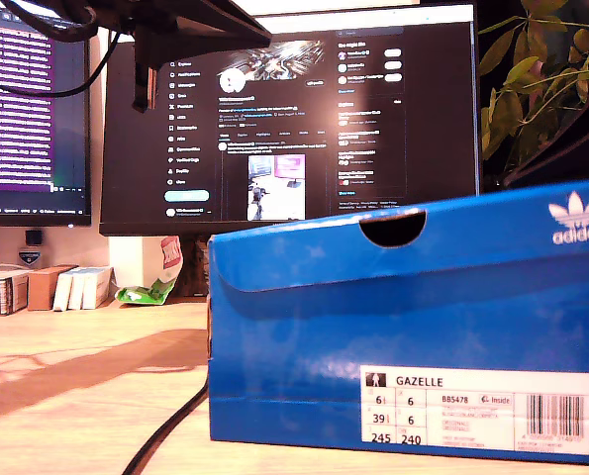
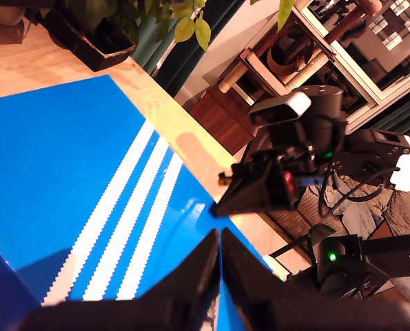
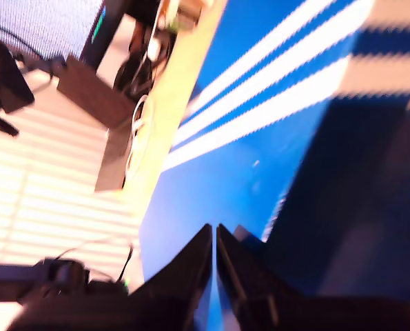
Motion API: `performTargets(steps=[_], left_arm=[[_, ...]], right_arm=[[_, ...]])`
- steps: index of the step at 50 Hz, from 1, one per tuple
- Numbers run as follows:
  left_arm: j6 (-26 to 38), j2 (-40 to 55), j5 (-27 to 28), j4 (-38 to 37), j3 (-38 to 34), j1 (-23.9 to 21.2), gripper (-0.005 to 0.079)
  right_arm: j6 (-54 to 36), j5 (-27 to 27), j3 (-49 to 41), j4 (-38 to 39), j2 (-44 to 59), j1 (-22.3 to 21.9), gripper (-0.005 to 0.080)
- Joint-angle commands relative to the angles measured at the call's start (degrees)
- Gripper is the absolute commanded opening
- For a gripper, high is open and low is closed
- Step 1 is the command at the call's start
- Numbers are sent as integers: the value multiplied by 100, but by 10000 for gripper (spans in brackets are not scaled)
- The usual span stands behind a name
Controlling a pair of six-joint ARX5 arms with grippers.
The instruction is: Close the blue shoebox by pushing the lid with your left arm and holding the box in place with your right arm
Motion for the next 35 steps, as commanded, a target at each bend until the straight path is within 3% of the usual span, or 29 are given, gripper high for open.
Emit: performTargets(steps=[1, 12, 22, 28, 35], left_arm=[[68, -66, 7, 9, 26, 20, -19], [70, -66, -15, -131, 26, 20, -19], [264, -74, -98, -116, 26, 20, -19], [741, -173, -426, -111, 26, 37, -19], [1191, -424, -885, -107, 26, 199, -19]], right_arm=[[-55, 37, 90, 9, 109, 66, -11], [-411, 557, 90, -190, 181, 111, -11], [-474, 258, 109, 59, 179, 79, -11], [-479, 98, 310, 208, 122, 2, -11], [-647, 278, 684, 341, -50, -120, -11]])
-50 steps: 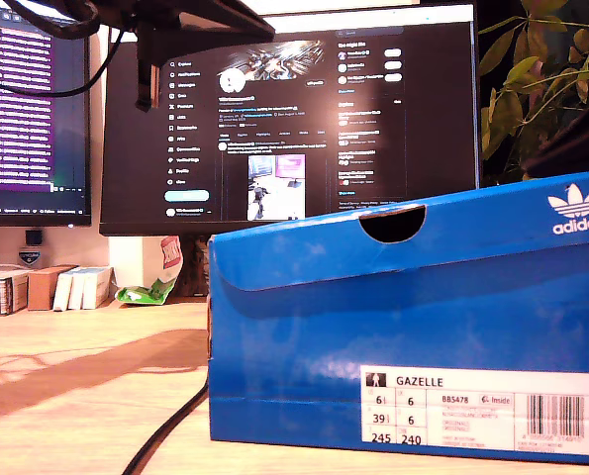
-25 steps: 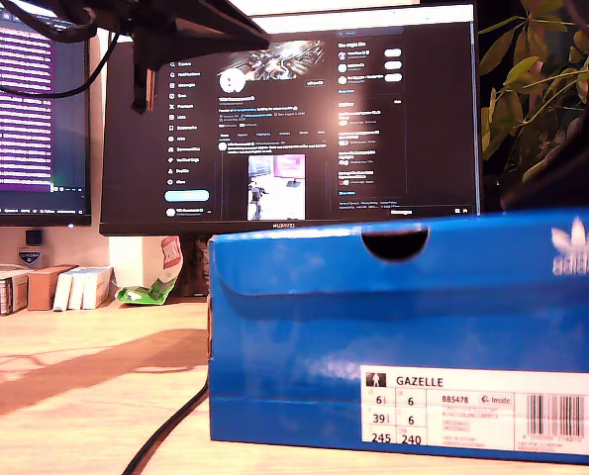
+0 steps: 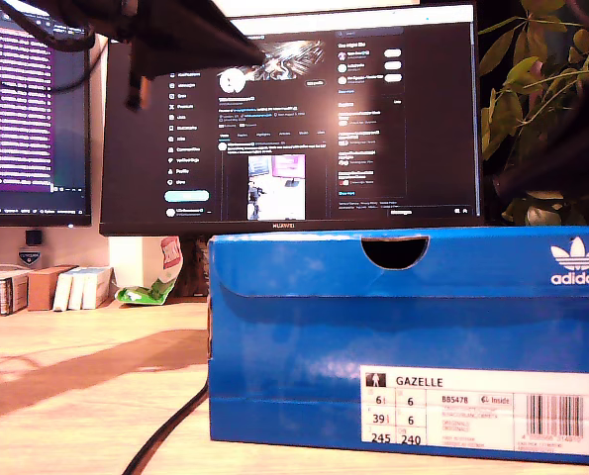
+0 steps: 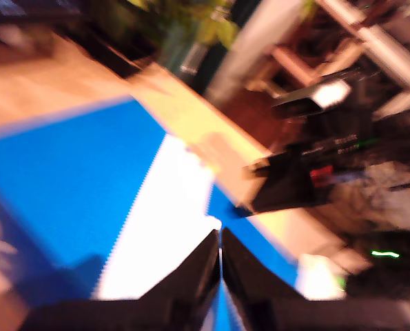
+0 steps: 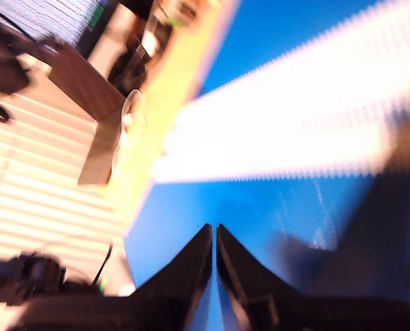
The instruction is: Close the blue shoebox by pushing the lid with your left arm and holding the box in place with your right arm
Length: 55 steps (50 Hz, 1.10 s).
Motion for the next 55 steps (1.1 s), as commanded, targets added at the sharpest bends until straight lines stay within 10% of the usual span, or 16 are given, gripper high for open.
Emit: performTargets(steps=[1, 55], left_arm=[[358, -302, -142, 55, 26, 133, -19], [1657, -1123, -1185, -1010, -195, 2192, 12]], right_arm=[[-208, 195, 317, 81, -203, -107, -11], [-1961, 3912, 1150, -927, -1292, -474, -10]])
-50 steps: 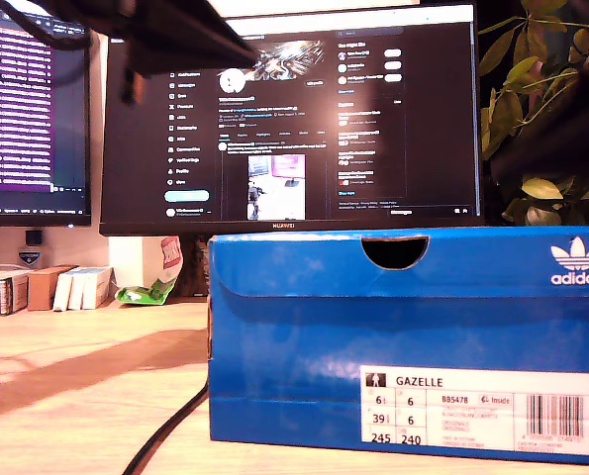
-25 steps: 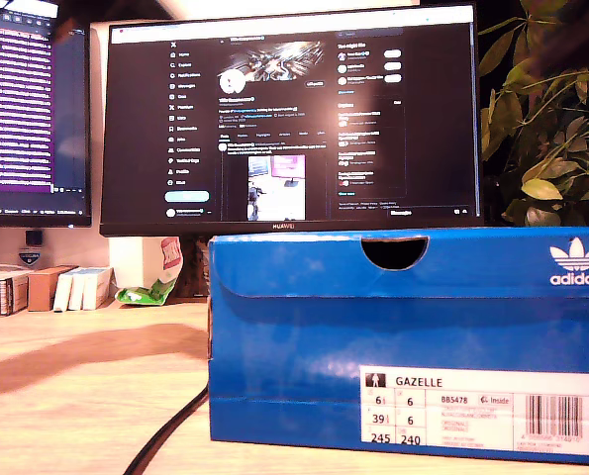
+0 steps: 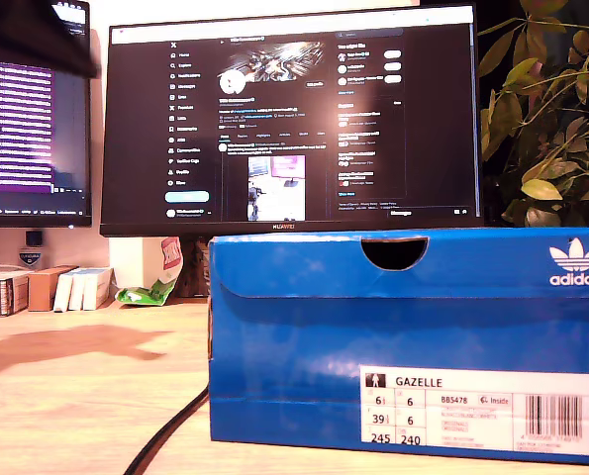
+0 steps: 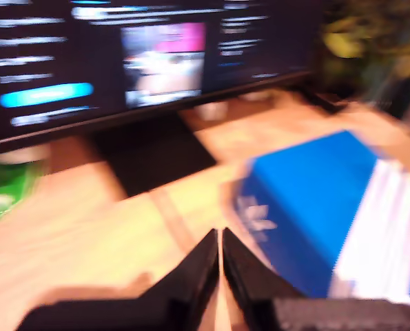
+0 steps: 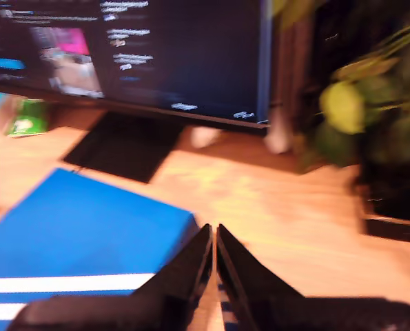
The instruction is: Close the blue shoebox by pushing the lid with your left arm and holding the box in place with your right arm
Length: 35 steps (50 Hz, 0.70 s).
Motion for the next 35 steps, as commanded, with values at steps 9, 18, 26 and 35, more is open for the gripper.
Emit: performTargets(steps=[9, 18, 26, 35], left_arm=[[2, -704, -490, 229, -658, 249, 12], [-127, -1215, -850, 632, -1268, 256, 12], [-321, -1661, -962, 1019, -1867, 254, 12], [-514, -2133, -973, 1132, -2326, 251, 12]], right_arm=[[17, 507, -601, 219, -529, -17, -10], [258, 800, -1123, 581, -1091, -17, -10], [417, 855, -1554, 719, -1582, 20, -10], [610, 861, -1963, 684, -2092, 280, -10]])
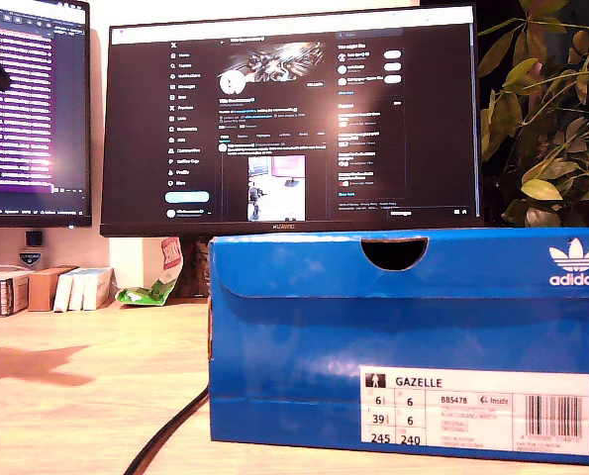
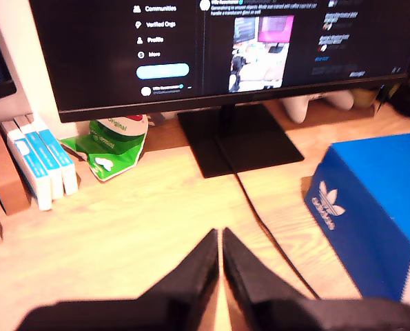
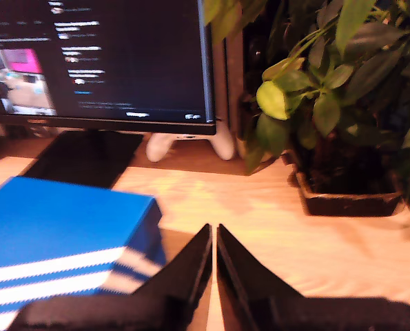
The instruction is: Close the blue shoebox by pushing the lid with your left arm and holding the box in place with your right arm
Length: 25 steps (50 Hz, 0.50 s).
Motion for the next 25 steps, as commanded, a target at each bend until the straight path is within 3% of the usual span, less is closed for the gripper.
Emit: performTargets(steps=[1, 13, 19, 25], left_arm=[[-61, -168, -11, 59, -199, -2, 12], [-127, -699, -162, 44, -455, -87, 12], [-127, -835, -192, 120, -601, -87, 12], [-127, -1023, -297, 597, -1001, -87, 12]], right_arm=[[98, 11, -275, 24, -157, 140, -10], [240, 492, -505, -28, -841, 426, -10], [197, 514, -551, -107, -966, 426, -10], [199, 442, -901, 295, -1093, 428, -10]])
